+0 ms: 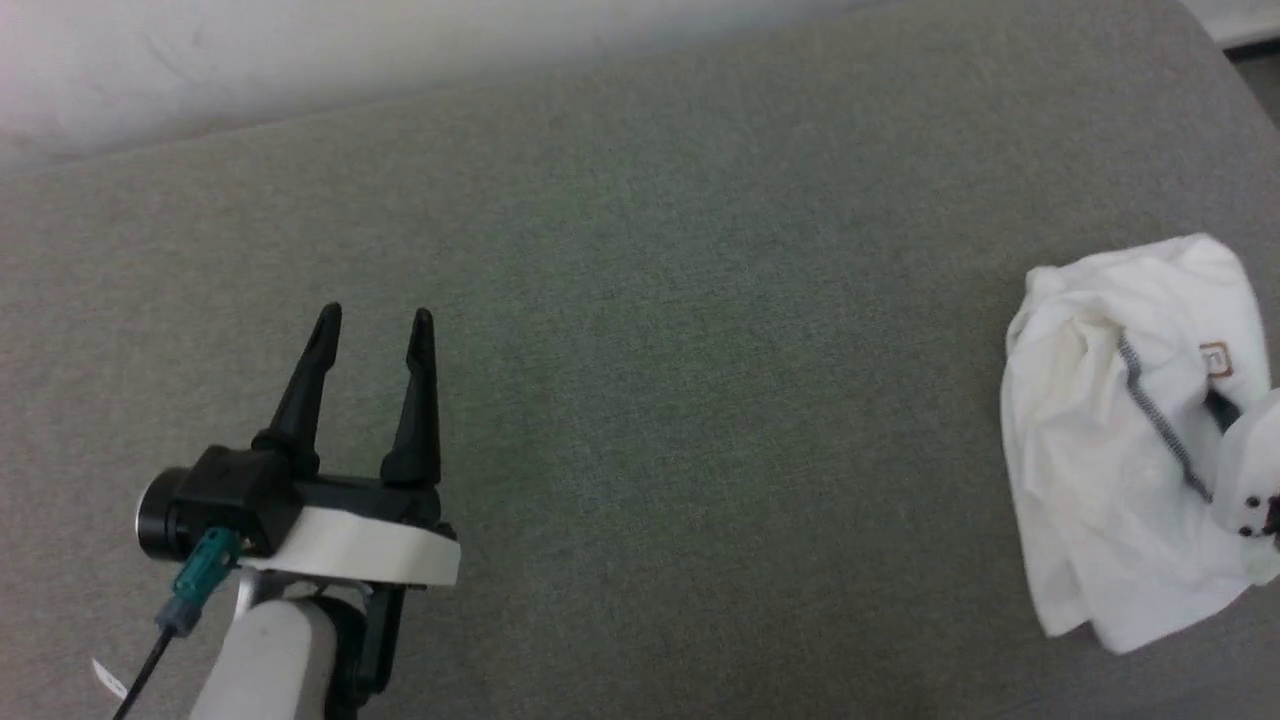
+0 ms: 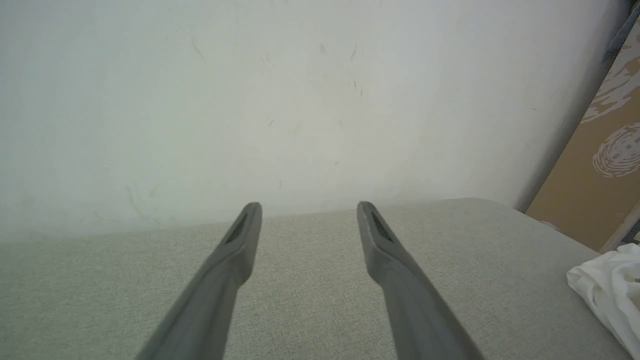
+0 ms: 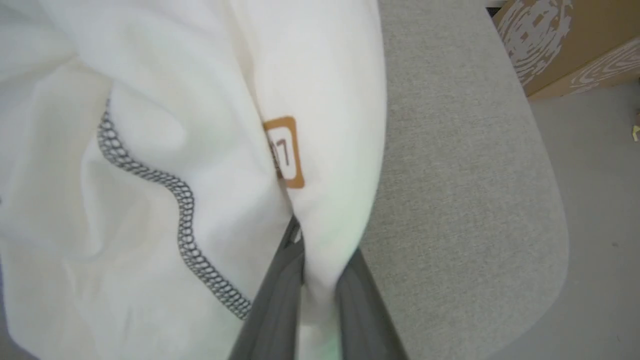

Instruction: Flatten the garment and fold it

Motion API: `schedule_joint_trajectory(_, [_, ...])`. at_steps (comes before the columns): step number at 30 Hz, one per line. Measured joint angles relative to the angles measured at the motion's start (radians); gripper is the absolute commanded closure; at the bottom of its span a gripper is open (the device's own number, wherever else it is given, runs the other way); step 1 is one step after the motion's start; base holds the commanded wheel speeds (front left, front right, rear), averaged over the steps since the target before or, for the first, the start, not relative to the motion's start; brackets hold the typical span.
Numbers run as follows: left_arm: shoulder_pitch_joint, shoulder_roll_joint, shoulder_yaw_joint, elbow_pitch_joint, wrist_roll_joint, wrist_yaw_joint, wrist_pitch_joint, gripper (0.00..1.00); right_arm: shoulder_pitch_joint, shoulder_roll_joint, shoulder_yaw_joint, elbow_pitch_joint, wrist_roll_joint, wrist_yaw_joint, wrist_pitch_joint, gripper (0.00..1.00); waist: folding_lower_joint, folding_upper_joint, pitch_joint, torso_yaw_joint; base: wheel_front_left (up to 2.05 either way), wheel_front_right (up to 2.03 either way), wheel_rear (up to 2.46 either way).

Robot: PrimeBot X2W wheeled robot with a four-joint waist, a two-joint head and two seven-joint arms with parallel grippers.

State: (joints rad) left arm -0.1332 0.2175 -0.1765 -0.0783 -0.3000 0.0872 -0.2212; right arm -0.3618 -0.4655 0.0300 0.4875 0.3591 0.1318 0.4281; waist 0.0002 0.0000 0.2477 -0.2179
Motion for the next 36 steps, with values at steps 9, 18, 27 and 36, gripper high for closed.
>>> schedule_joint_trajectory(9, [-0.074, 0.018, -0.024, -0.013, 0.013, -0.016, 0.019, 0.00, -0.169, -0.023, -0.149, 0.193, -0.076, 0.000, -0.267, 1.00, 0.0002, 0.0000, 0.159, -0.063, 0.00, 0.00, 0.00])
schedule_joint_trajectory(18, [-0.084, 0.008, -0.021, 0.027, 0.008, -0.016, -0.001, 0.00, -0.218, -0.025, -0.223, 0.348, -0.222, 0.000, -0.596, 0.00, -0.0001, 0.0000, 0.213, -0.064, 0.00, 0.00, 0.00])
schedule_joint_trajectory(27, [-0.017, -0.026, -0.005, 0.073, -0.016, -0.003, -0.026, 0.00, -0.137, 0.006, -0.215, 0.299, -0.298, 0.000, -0.676, 0.00, -0.0003, 0.0000, 0.106, -0.046, 0.00, 0.00, 0.00])
schedule_joint_trajectory(36, [0.034, -0.067, 0.011, 0.088, -0.022, 0.007, -0.035, 0.00, 0.045, 0.159, -0.091, 0.027, -0.242, 0.000, -0.677, 0.00, -0.0005, 0.0000, -0.002, 0.030, 0.00, 0.00, 0.00])
